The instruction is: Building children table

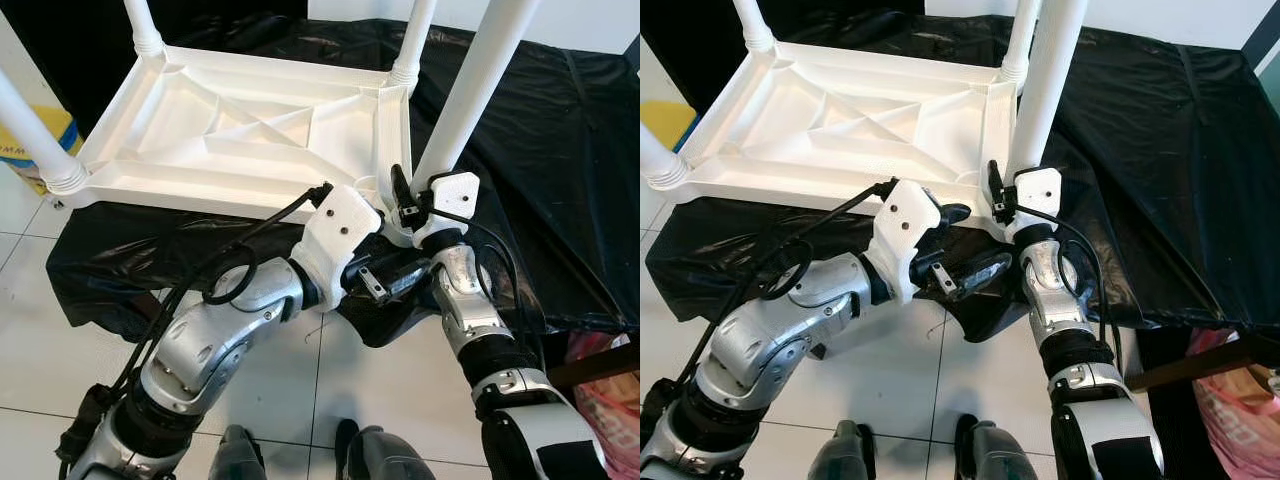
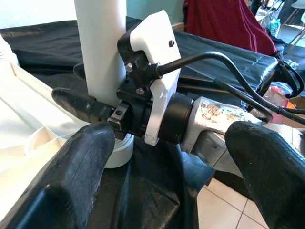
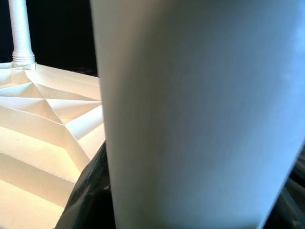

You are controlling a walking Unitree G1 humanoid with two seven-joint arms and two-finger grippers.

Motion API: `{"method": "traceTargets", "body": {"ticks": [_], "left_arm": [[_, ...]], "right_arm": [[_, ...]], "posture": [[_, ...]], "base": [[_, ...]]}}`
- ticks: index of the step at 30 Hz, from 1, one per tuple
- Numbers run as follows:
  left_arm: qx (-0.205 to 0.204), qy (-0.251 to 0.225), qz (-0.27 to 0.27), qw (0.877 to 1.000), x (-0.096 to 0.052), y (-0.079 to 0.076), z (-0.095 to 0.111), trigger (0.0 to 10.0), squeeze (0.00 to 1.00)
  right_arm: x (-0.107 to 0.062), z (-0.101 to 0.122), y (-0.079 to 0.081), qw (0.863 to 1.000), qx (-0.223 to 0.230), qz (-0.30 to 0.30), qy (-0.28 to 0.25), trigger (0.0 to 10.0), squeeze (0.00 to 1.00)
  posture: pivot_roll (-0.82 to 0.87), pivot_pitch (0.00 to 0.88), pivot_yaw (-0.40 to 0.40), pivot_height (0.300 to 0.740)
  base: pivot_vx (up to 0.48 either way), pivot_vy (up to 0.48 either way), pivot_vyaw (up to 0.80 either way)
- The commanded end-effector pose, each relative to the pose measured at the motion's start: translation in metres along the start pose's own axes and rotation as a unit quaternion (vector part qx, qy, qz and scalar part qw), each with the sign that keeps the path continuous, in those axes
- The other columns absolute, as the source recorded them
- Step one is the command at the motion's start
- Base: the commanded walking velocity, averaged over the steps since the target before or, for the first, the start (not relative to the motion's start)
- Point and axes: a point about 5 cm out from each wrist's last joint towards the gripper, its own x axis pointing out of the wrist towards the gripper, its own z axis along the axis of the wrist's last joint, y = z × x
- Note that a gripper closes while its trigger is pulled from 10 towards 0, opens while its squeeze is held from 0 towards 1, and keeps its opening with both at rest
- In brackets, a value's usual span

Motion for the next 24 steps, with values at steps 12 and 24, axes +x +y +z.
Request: {"method": "traceTargets", "body": {"ticks": [12, 24], "left_arm": [[-0.007, 0.010, -0.013, 1.000, -0.002, -0.005, 0.002, 10.0, 0.00], [-0.011, 0.011, -0.010, 1.000, -0.001, -0.004, 0.004, 10.0, 0.00]], "right_arm": [[-0.025, -0.057, 0.008, 0.977, 0.087, -0.034, 0.192, 10.0, 0.00], [-0.024, -0.063, 0.003, 0.961, 0.131, -0.084, 0.227, 10.0, 0.00]], "posture": [[0.22, 0.319, -0.050, 0.740], [0.22, 0.318, -0.052, 0.740]], "base": [[0.000, 0.000, 0.00], [0.000, 0.000, 0.00]]}}
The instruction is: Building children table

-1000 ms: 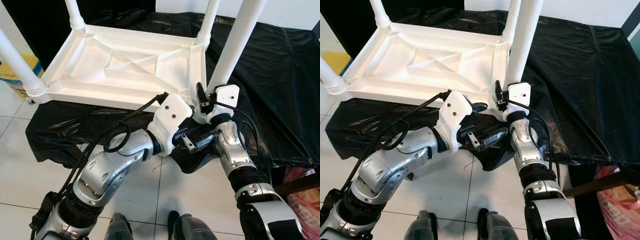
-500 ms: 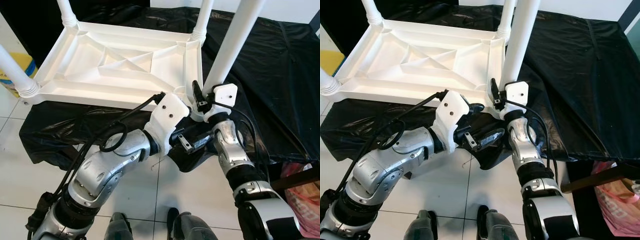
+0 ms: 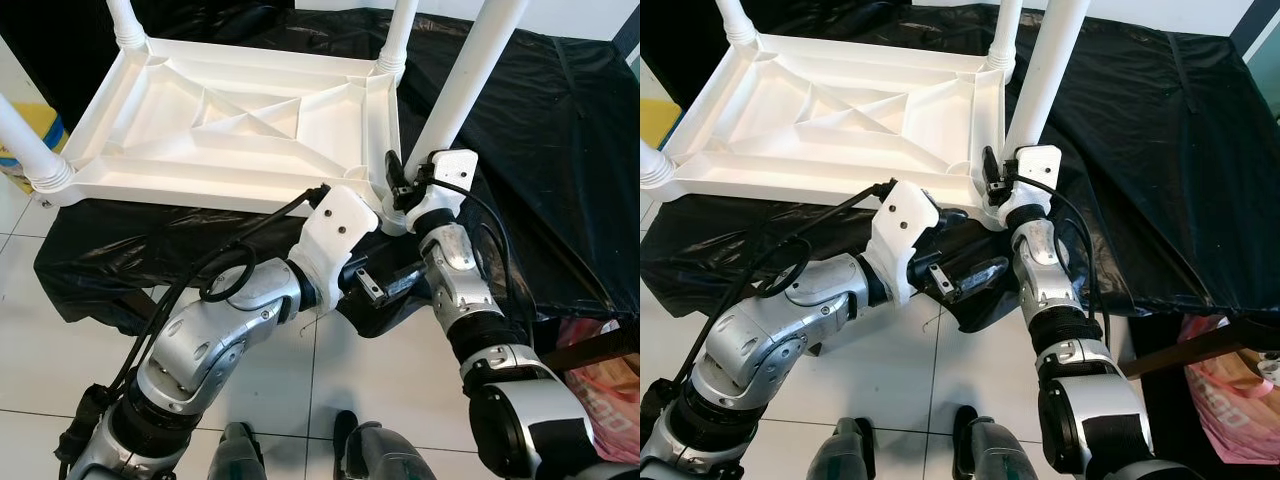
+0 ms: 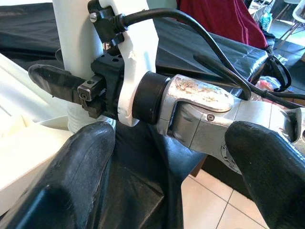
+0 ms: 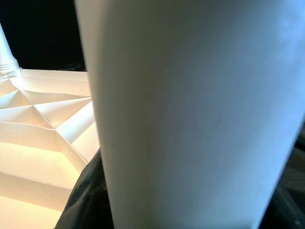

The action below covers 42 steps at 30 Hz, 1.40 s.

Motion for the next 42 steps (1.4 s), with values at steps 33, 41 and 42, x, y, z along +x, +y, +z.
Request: {"method": "traceTargets", "body": {"ticks": [33, 41, 42], "left_arm": [[0.006, -0.019, 0.003, 1.000, 0.007, -0.001, 0.006, 10.0, 0.00], [0.009, -0.020, 0.005, 1.000, 0.008, 0.000, 0.006, 10.0, 0.00], [0.009, -0.021, 0.005, 1.000, 0.008, 0.000, 0.006, 10.0, 0.00]], "right_arm": [[-0.036, -0.049, 0.024, 0.987, 0.060, -0.125, 0.076, 10.0, 1.00], [-0.030, -0.032, 0.010, 0.998, 0.038, -0.035, 0.033, 10.0, 1.00], [-0.029, -0.029, 0.002, 0.999, 0.029, -0.014, 0.029, 10.0, 0.96]], "posture": [[0.19, 0.251, -0.089, 0.740], [0.18, 0.231, -0.092, 0.740], [0.18, 0.225, -0.092, 0.740]], "base": [[0.000, 0.000, 0.00], [0.000, 0.000, 0.00], [0.000, 0.000, 0.00]]}}
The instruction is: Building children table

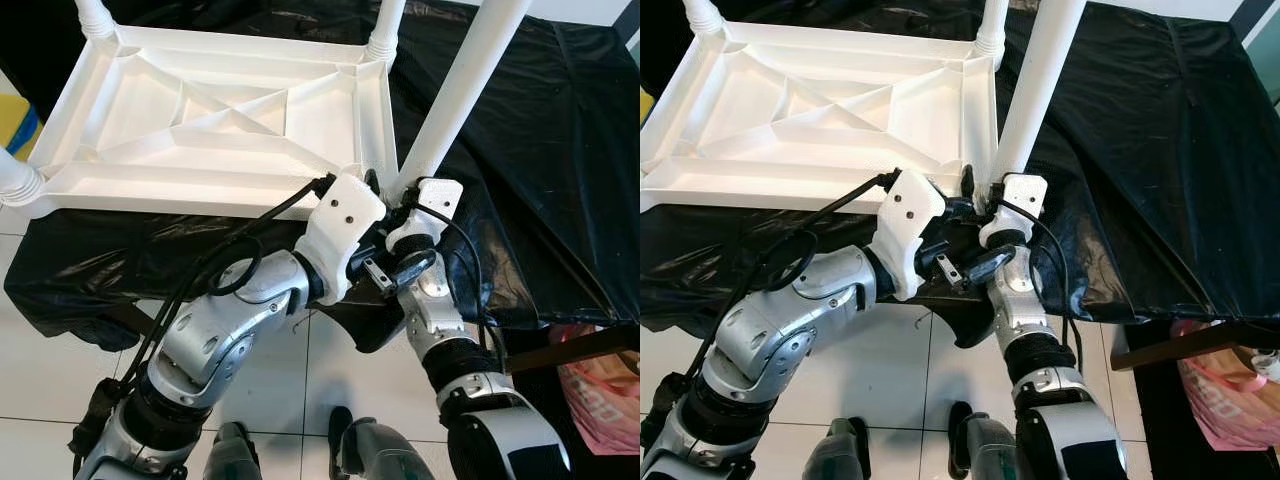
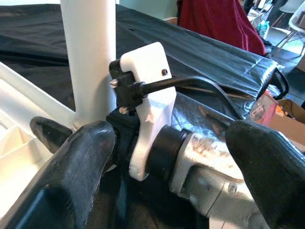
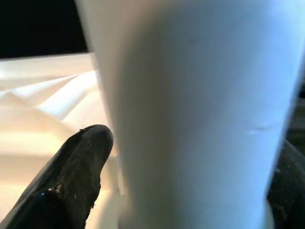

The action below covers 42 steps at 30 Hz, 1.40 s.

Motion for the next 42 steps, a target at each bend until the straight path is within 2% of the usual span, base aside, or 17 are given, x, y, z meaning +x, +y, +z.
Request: {"method": "traceTargets", "body": {"ticks": [1, 3, 10, 13, 15, 17, 19, 21, 31, 34, 40, 41, 42], "left_arm": [[0.003, -0.003, -0.008, 1.000, 0.001, -0.003, 0.000, 10.0, 0.00], [0.004, -0.003, -0.009, 1.000, 0.002, -0.002, -0.001, 10.0, 0.00], [0.005, -0.003, -0.010, 1.000, 0.002, -0.002, -0.001, 10.0, 0.00], [0.007, 0.000, -0.014, 1.000, 0.002, -0.001, -0.001, 10.0, 0.00], [0.007, 0.000, -0.014, 1.000, 0.002, -0.001, -0.001, 10.0, 0.00], [0.009, 0.004, -0.019, 1.000, 0.001, -0.001, -0.003, 10.0, 0.00], [0.009, 0.004, -0.019, 1.000, 0.001, -0.001, -0.003, 10.0, 0.00], [0.009, 0.005, -0.022, 1.000, 0.001, -0.001, -0.003, 10.0, 0.00], [0.010, 0.005, -0.020, 1.000, 0.001, 0.000, -0.002, 10.0, 0.00], [0.010, 0.012, -0.030, 0.999, 0.000, -0.002, -0.004, 10.0, 0.00], [0.012, 0.014, -0.035, 0.999, 0.000, -0.003, -0.005, 10.0, 0.00], [0.012, 0.014, -0.035, 0.999, 0.001, -0.003, -0.005, 10.0, 0.00], [0.012, 0.014, -0.035, 0.999, 0.001, -0.003, -0.005, 10.0, 0.00]], "right_arm": [[-0.012, -0.016, -0.018, 0.999, -0.002, 0.010, 0.050, 10.0, 0.00], [-0.011, -0.012, -0.027, 0.998, -0.011, 0.042, 0.049, 10.0, 0.00], [-0.010, -0.006, -0.037, 0.994, -0.029, 0.093, 0.049, 10.0, 0.00], [-0.007, 0.001, -0.045, 0.985, -0.048, 0.157, 0.055, 10.0, 0.00], [-0.007, 0.001, -0.045, 0.985, -0.048, 0.157, 0.055, 10.0, 0.00], [-0.001, 0.009, -0.052, 0.973, -0.069, 0.210, 0.064, 10.0, 0.00], [-0.001, 0.009, -0.052, 0.973, -0.069, 0.210, 0.064, 10.0, 0.00], [0.003, 0.012, -0.056, 0.966, -0.075, 0.235, 0.080, 10.0, 0.00], [0.006, 0.009, -0.053, 0.958, -0.077, 0.259, 0.096, 10.0, 0.00], [0.020, 0.025, -0.053, 0.955, -0.090, 0.272, 0.076, 10.0, 0.00], [0.028, 0.034, -0.054, 0.954, -0.095, 0.277, 0.068, 10.0, 0.00], [0.037, 0.044, -0.053, 0.951, -0.100, 0.285, 0.061, 10.0, 0.00], [0.037, 0.044, -0.053, 0.951, -0.100, 0.285, 0.061, 10.0, 0.00]], "posture": [[0.17, 0.223, -0.092, 0.740], [0.17, 0.218, -0.091, 0.740], [0.17, 0.218, -0.085, 0.740], [0.17, 0.217, -0.082, 0.740], [0.17, 0.217, -0.082, 0.740], [0.17, 0.209, -0.084, 0.740], [0.17, 0.209, -0.084, 0.740], [0.17, 0.209, -0.084, 0.740], [0.18, 0.211, -0.079, 0.740], [0.18, 0.208, -0.076, 0.740], [0.17, 0.207, -0.077, 0.740], [0.17, 0.203, -0.080, 0.740], [0.17, 0.203, -0.080, 0.740]], "base": [[0.000, 0.000, 0.00], [0.000, 0.000, 0.00], [0.000, 0.000, 0.00], [0.000, 0.000, 0.00], [0.000, 0.000, 0.00], [0.000, 0.000, 0.00], [0.000, 0.000, 0.00], [0.000, 0.000, 0.00], [0.000, 0.000, 0.00], [0.000, 0.000, 0.00], [0.000, 0.000, 0.00], [0.000, 0.000, 0.00], [0.000, 0.000, 0.00]]}}
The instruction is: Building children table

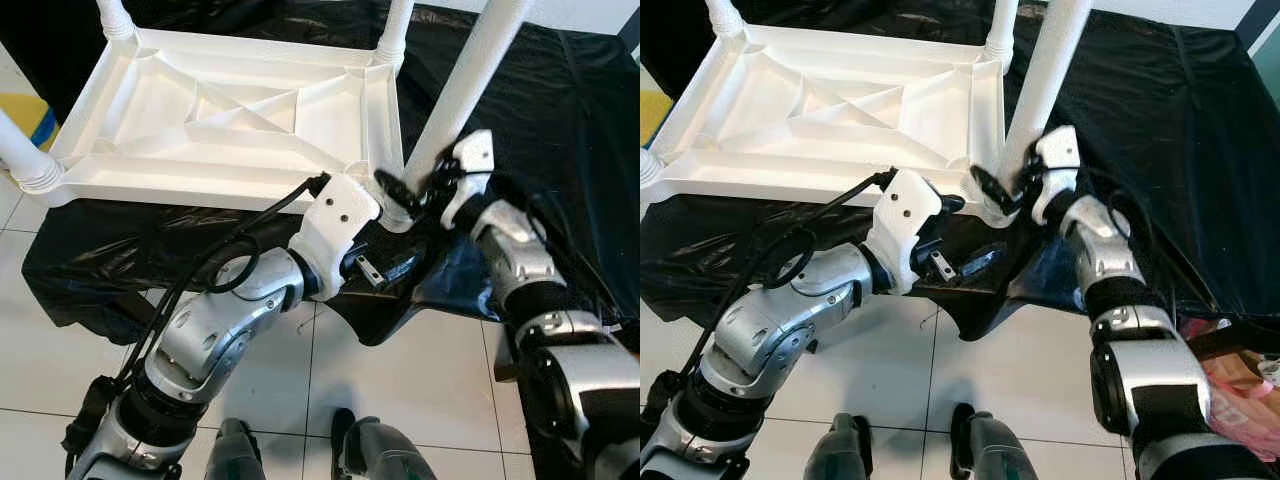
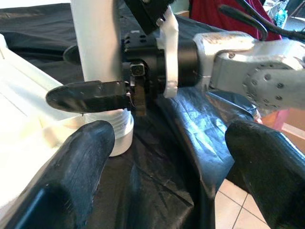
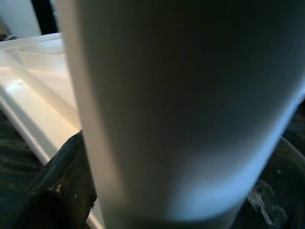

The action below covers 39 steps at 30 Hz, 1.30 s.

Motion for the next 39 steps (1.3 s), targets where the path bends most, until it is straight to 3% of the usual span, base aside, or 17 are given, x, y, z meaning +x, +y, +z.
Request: {"method": "traceTargets", "body": {"ticks": [1, 7, 8, 10, 23, 24, 31, 32, 36, 38, 39], "left_arm": [[0.000, -0.001, -0.045, 0.999, 0.002, -0.008, -0.001, 10.0, 0.00], [0.000, -0.002, -0.043, 0.999, 0.003, -0.008, 0.000, 10.0, 0.00], [0.000, -0.002, -0.042, 0.999, 0.003, -0.008, 0.000, 10.0, 0.00], [0.000, -0.002, -0.041, 0.999, 0.003, -0.008, 0.000, 10.0, 0.00], [0.001, -0.002, -0.038, 0.999, 0.002, -0.006, 0.000, 10.0, 0.00], [0.001, -0.002, -0.039, 0.999, 0.002, -0.006, 0.000, 10.0, 0.00], [0.000, -0.002, -0.039, 0.999, 0.004, -0.005, -0.002, 10.0, 0.00], [-0.005, -0.003, -0.027, 1.000, 0.005, -0.002, -0.005, 10.0, 0.00], [-0.008, -0.003, -0.023, 1.000, 0.005, -0.001, -0.006, 10.0, 0.00], [-0.012, 0.005, -0.011, 1.000, 0.003, 0.004, -0.013, 10.0, 0.00], [-0.012, 0.005, -0.011, 1.000, 0.003, 0.004, -0.013, 10.0, 0.00]], "right_arm": [[-0.002, -0.001, -0.004, 1.000, -0.002, 0.003, 0.009, 10.0, 0.00], [-0.002, -0.001, -0.007, 1.000, -0.001, 0.003, 0.017, 10.0, 0.00], [-0.003, -0.003, -0.007, 1.000, 0.000, 0.003, 0.022, 3.4, 0.00], [-0.005, -0.007, -0.008, 1.000, 0.007, 0.000, 0.031, 0.0, 0.00], [-0.019, -0.024, -0.011, 0.998, 0.029, -0.026, 0.058, 0.0, 0.00], [-0.025, -0.030, -0.013, 0.996, 0.038, -0.051, 0.064, 10.0, 0.00], [-0.031, -0.040, -0.014, 0.990, 0.029, -0.108, 0.088, 10.0, 0.00], [-0.033, -0.047, -0.010, 0.981, 0.043, -0.164, 0.095, 10.0, 0.00], [-0.033, -0.049, -0.008, 0.978, 0.050, -0.180, 0.095, 10.0, 0.00], [-0.035, -0.056, 0.003, 0.964, 0.075, -0.237, 0.096, 10.0, 0.00], [-0.035, -0.056, 0.003, 0.964, 0.075, -0.237, 0.096, 10.0, 0.00]], "posture": [[0.17, 0.203, -0.080, 0.740], [0.17, 0.204, -0.085, 0.740], [0.17, 0.204, -0.087, 0.740], [0.17, 0.203, -0.088, 0.740], [0.17, 0.196, -0.080, 0.740], [0.16, 0.190, -0.081, 0.740], [0.14, 0.179, -0.094, 0.740], [0.13, 0.177, -0.098, 0.740], [0.13, 0.173, -0.098, 0.740], [0.12, 0.169, -0.095, 0.740], [0.12, 0.169, -0.095, 0.740]], "base": [[0.000, 0.000, 0.00], [0.000, 0.000, 0.00], [0.000, 0.000, 0.00], [0.000, 0.000, 0.00], [0.000, 0.000, 0.00], [0.000, 0.000, 0.00], [0.000, 0.000, 0.00], [0.000, 0.000, 0.00], [0.000, 0.000, 0.00], [0.000, 0.000, 0.00], [0.000, 0.000, 0.00]]}}
